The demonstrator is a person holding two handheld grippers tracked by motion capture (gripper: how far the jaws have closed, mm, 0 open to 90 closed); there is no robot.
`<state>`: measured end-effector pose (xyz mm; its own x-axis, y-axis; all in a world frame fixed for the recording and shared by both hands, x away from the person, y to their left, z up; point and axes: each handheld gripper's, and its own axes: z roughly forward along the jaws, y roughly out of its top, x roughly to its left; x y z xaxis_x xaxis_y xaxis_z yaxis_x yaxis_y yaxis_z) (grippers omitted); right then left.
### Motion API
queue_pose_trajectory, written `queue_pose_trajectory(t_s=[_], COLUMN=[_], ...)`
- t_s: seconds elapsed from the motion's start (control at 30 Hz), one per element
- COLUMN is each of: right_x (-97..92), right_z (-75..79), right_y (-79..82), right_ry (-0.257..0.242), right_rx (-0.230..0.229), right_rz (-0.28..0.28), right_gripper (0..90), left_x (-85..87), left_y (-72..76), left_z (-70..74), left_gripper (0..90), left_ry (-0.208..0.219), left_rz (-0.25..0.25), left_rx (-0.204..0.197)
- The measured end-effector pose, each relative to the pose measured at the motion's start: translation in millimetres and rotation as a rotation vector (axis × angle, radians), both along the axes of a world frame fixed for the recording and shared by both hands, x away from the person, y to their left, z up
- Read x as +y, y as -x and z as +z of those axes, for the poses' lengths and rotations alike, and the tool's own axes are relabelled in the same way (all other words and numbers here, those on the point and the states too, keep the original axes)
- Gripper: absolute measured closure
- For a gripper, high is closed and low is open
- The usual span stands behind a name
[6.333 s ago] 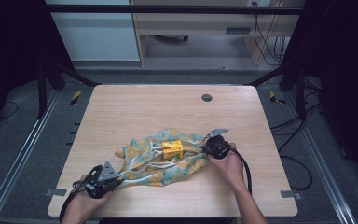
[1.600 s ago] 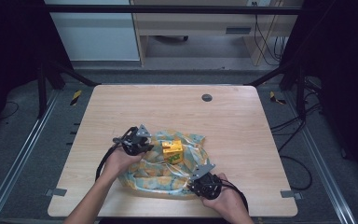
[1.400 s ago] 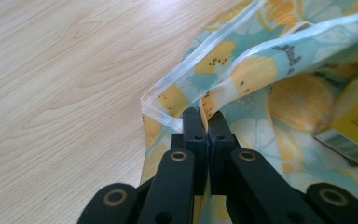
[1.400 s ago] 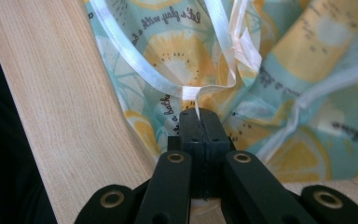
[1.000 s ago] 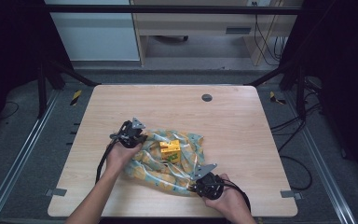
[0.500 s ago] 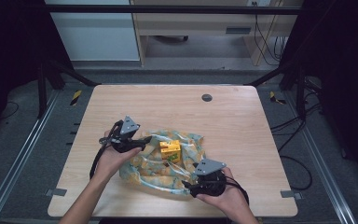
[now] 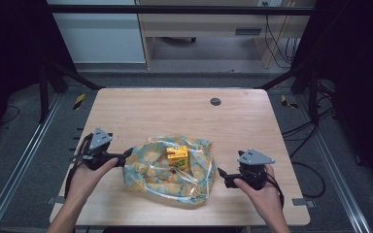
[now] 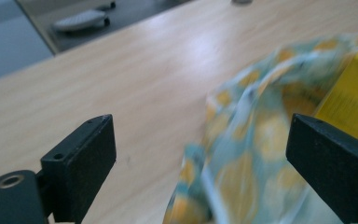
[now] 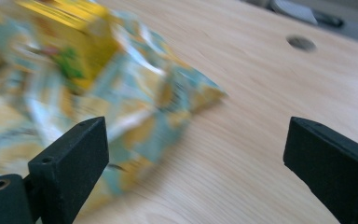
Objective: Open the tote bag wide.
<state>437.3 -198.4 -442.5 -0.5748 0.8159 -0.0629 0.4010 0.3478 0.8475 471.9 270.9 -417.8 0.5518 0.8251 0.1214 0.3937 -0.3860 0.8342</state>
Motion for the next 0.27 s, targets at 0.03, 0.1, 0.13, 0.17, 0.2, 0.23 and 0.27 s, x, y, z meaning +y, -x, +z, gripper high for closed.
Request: queue_pose_trajectory(t_s=[0.03, 0.1, 0.13, 0.17, 0.2, 0.23, 0.27], right_x=[-4.1, -11.2, -14.3, -17.3, -20.3, -23.3, -26.8], right_z=[-5.2, -15.1, -19.4, -23.3, -26.2, -28.2, -30.4], right_y=[-2.4, -7.0, -8.9, -10.6, -11.8, -12.6, -13.5], right_ry=[0.013, 0.038, 0.048, 0.059, 0.063, 0.057, 0.059], right_rx=[0.020, 0.044, 0.062, 0.074, 0.090, 0.106, 0.110], right_rz=[-0.028, -0.064, -0.081, -0.104, -0.127, -0.145, -0.168], right_gripper=[8.1, 9.5, 10.2, 11.1, 11.4, 11.5, 11.9], left_x=[6.3, 18.3, 24.4, 29.9, 34.7, 39.1, 42.9], left_y=[3.4, 8.8, 10.1, 10.6, 10.2, 9.4, 8.4], left_z=[-6.0, -19.4, -26.7, -33.9, -41.0, -47.6, -51.6], left_gripper=[7.1, 5.8, 5.7, 5.8, 5.9, 6.1, 6.6], left_ry=[-0.005, -0.004, -0.004, -0.005, 0.001, 0.008, 0.009], left_rz=[0.007, 0.037, 0.057, 0.081, 0.099, 0.110, 0.120], left_rx=[0.013, 0.024, 0.031, 0.045, 0.065, 0.093, 0.120])
